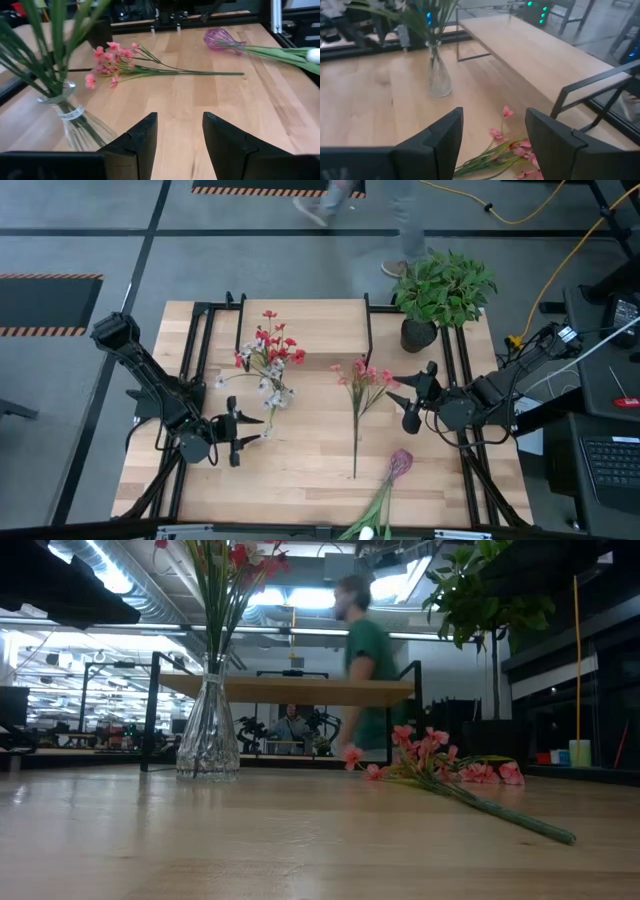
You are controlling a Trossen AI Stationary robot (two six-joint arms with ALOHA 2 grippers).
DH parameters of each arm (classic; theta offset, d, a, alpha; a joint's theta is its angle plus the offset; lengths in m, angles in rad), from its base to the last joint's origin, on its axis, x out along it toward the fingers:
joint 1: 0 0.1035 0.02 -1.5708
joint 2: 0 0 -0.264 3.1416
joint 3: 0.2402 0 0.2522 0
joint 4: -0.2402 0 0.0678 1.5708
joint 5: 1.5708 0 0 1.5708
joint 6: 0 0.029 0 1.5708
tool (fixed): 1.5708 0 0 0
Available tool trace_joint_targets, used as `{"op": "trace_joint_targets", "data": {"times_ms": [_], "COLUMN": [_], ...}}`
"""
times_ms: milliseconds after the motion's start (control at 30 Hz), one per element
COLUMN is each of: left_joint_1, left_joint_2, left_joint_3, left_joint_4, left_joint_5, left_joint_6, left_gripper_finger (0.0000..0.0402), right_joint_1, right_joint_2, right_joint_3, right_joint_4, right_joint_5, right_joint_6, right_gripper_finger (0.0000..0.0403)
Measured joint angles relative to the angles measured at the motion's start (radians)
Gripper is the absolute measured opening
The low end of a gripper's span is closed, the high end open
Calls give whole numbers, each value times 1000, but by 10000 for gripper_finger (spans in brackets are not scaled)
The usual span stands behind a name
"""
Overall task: Pick and place flowers into a vace then onto a shelf
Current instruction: Put the pink flowers into the transparent vase
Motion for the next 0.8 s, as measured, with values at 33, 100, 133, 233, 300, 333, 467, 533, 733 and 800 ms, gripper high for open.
{"op": "trace_joint_targets", "data": {"times_ms": [33, 100, 133, 233, 300, 333, 467, 533, 733, 800], "left_joint_1": [0, 0, 0, 0, 0, 0, 0, 0, 0, 0], "left_joint_2": [0, 0, 0, 0, 0, 0, 0, 0, 0, 0], "left_joint_3": [0, 0, 0, 0, 0, 0, 0, 0, 0, 0], "left_joint_4": [0, 0, 0, 0, 0, 0, 0, 0, 0, -2], "left_joint_5": [8, 11, 9, -11, -13, -13, -12, -12, 1, 21], "left_joint_6": [0, 0, 0, 0, -1, -1, -2, -1, -1, 0], "left_gripper_finger": [150, 150, 150, 150, 150, 150, 148, 148, 150, 148], "right_joint_1": [0, 0, 0, 0, 0, 0, 0, 0, 0, 0], "right_joint_2": [0, 0, 0, 0, 0, 0, 0, 0, 0, 0], "right_joint_3": [0, 0, 0, 0, 0, 0, 0, 0, 0, 0], "right_joint_4": [2, 5, 5, 5, 5, 5, 5, 5, 5, 3], "right_joint_5": [-12, -18, -19, -37, -37, -38, -38, -38, -38, -38], "right_joint_6": [-14, -20, -20, -24, -40, -45, -69, -71, -72, -72], "right_gripper_finger": [216, 216, 216, 216, 216, 216, 216, 216, 216, 216]}}
